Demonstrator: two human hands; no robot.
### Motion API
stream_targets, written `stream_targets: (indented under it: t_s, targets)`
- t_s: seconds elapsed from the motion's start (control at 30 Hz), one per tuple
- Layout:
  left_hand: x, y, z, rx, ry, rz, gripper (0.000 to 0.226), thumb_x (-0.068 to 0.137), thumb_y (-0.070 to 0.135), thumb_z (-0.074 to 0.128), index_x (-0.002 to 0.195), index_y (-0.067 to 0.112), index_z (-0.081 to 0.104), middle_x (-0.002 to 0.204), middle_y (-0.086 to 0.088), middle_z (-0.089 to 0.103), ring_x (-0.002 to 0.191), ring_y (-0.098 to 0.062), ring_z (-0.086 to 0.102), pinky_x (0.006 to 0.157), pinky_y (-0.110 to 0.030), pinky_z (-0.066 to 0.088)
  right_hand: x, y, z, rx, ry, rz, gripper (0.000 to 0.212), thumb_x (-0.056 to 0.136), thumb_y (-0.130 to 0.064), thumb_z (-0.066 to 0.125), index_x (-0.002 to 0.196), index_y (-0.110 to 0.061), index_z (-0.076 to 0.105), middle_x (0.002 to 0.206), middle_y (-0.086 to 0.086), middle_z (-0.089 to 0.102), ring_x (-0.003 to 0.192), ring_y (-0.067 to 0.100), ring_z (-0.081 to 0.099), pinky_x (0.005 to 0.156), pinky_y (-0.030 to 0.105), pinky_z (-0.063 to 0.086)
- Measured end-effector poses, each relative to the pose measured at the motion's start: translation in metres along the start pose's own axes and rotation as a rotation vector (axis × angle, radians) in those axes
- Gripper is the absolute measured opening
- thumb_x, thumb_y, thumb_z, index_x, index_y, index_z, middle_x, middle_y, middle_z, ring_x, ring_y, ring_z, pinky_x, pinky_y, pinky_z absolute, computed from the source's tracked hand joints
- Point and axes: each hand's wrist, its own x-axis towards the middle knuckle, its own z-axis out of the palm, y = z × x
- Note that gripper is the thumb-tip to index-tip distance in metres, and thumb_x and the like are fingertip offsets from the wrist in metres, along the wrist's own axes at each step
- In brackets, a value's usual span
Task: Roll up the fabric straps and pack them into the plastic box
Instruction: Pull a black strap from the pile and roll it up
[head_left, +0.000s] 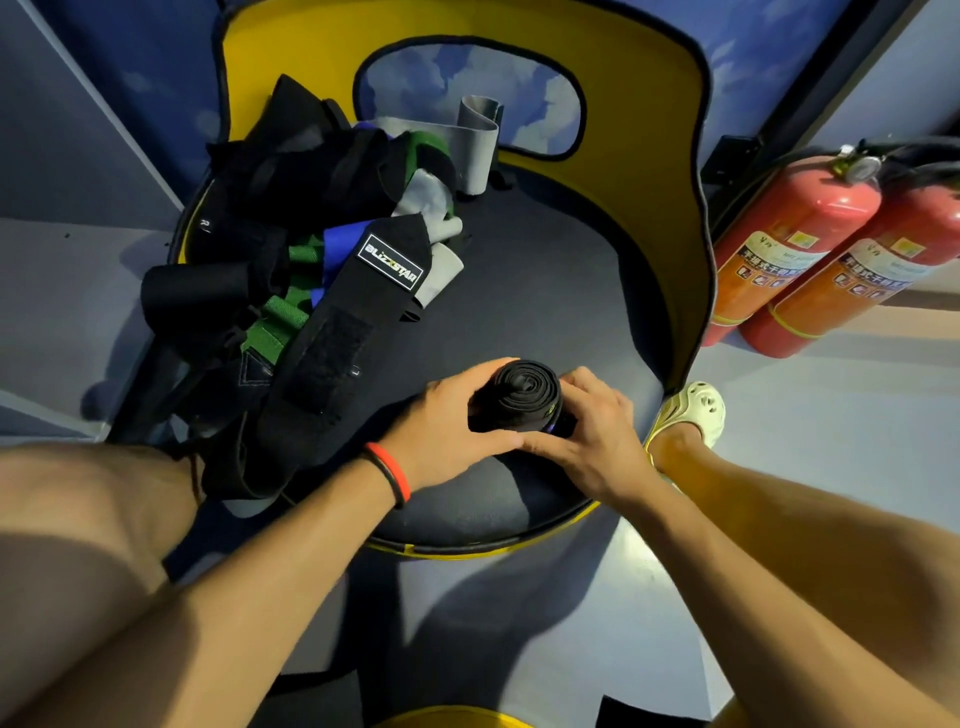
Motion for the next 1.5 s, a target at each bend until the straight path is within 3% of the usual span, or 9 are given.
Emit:
stream_targets:
  t_s: [0.17,0.37,0.57,0.67,0.77,0.9,1.0,1.37,1.5]
  targets:
    - [0.011,-0.006,-0.02,0.034,-0.145,0.004,0.093,0.076,0.006,0.081,0.151,0.039,0.038,0.146,0.014,0.053,0.133,-0.001,0.049,0.11,-0.036,0.048,-0.003,-0.006,-0.015,0.181,0.025,-0.019,0.054,0.08,-0.038,0.084,0.128,-0.025,0.063,0.108,-0.013,0.062,0.098,0.012,0.059,0.091,0.036,0.051]
    - [0.029,0.007,-0.01,0.122,-0.076,0.0,0.082,0.07,0.025,0.09,0.14,0.04,0.05,0.127,0.02,0.064,0.114,0.0,0.06,0.102,-0.03,0.05,-0.006,-0.011,-0.031,0.169,0.228,0.078,0.048,0.084,0.003,0.067,0.125,-0.02,0.063,0.115,-0.006,0.064,0.09,0.003,0.06,0.084,0.029,0.055]
    - [0.071,0.037,0.027,0.05,0.055,-0.024,0.066,0.07,0.031,0.091,0.124,0.035,0.053,0.112,0.016,0.068,0.105,-0.004,0.063,0.087,-0.025,0.053,0.004,-0.012,-0.067,0.056,0.255,0.101,0.046,0.095,-0.004,0.064,0.137,-0.023,0.061,0.134,-0.004,0.064,0.12,0.014,0.06,0.101,0.032,0.054]
    - [0.102,0.049,0.043,0.052,0.134,-0.01,0.063,0.07,0.034,0.091,0.12,0.037,0.052,0.109,0.014,0.07,0.102,-0.008,0.066,0.085,-0.034,0.056,0.012,-0.003,-0.082,-0.111,0.278,0.032,0.05,0.093,-0.005,0.067,0.14,-0.018,0.057,0.137,0.001,0.061,0.122,0.021,0.058,0.098,0.029,0.05]
    - [0.133,0.063,0.06,0.081,0.183,-0.001,0.059,0.074,0.031,0.087,0.121,0.033,0.053,0.108,0.009,0.071,0.099,-0.017,0.066,0.08,-0.038,0.055,0.03,0.013,-0.096,-0.365,0.29,0.049,0.056,0.092,-0.013,0.066,0.145,-0.012,0.05,0.144,0.009,0.053,0.127,0.031,0.05,0.102,0.044,0.05]
    - [0.167,0.073,0.085,0.114,0.231,0.019,0.051,0.075,0.027,0.082,0.117,0.026,0.053,0.099,0.0,0.07,0.092,-0.027,0.067,0.074,-0.045,0.056,0.048,0.03,-0.105,-0.531,0.319,0.053,0.053,0.087,-0.016,0.066,0.138,-0.011,0.054,0.141,0.009,0.053,0.126,0.032,0.049,0.099,0.045,0.047]
    - [0.181,0.08,0.099,0.161,0.278,0.018,0.041,0.079,0.024,0.076,0.111,0.026,0.051,0.09,0.0,0.067,0.085,-0.029,0.066,0.068,-0.045,0.056,0.054,0.039,-0.108,-0.533,0.343,0.037,0.048,0.087,-0.016,0.067,0.134,-0.01,0.058,0.135,0.009,0.06,0.123,0.031,0.055,0.1,0.042,0.047]
    - [0.187,0.081,0.093,0.203,0.154,0.039,0.044,0.081,0.028,0.071,0.119,0.029,0.05,0.101,-0.002,0.07,0.091,-0.029,0.067,0.076,-0.046,0.058,0.057,0.042,-0.113,-0.517,0.375,0.037,0.036,0.09,-0.02,0.067,0.125,-0.01,0.065,0.128,0.01,0.066,0.12,0.032,0.059,0.108,0.046,0.04]
    - [0.171,0.075,0.068,0.214,0.205,0.057,0.045,0.083,0.014,0.076,0.124,0.025,0.059,0.114,0.004,0.062,0.089,-0.014,0.06,0.078,-0.035,0.055,0.058,0.027,-0.114,-0.448,0.377,-0.135,0.036,0.091,-0.011,0.062,0.127,-0.007,0.065,0.132,0.01,0.064,0.122,0.03,0.058,0.104,0.043,0.045]
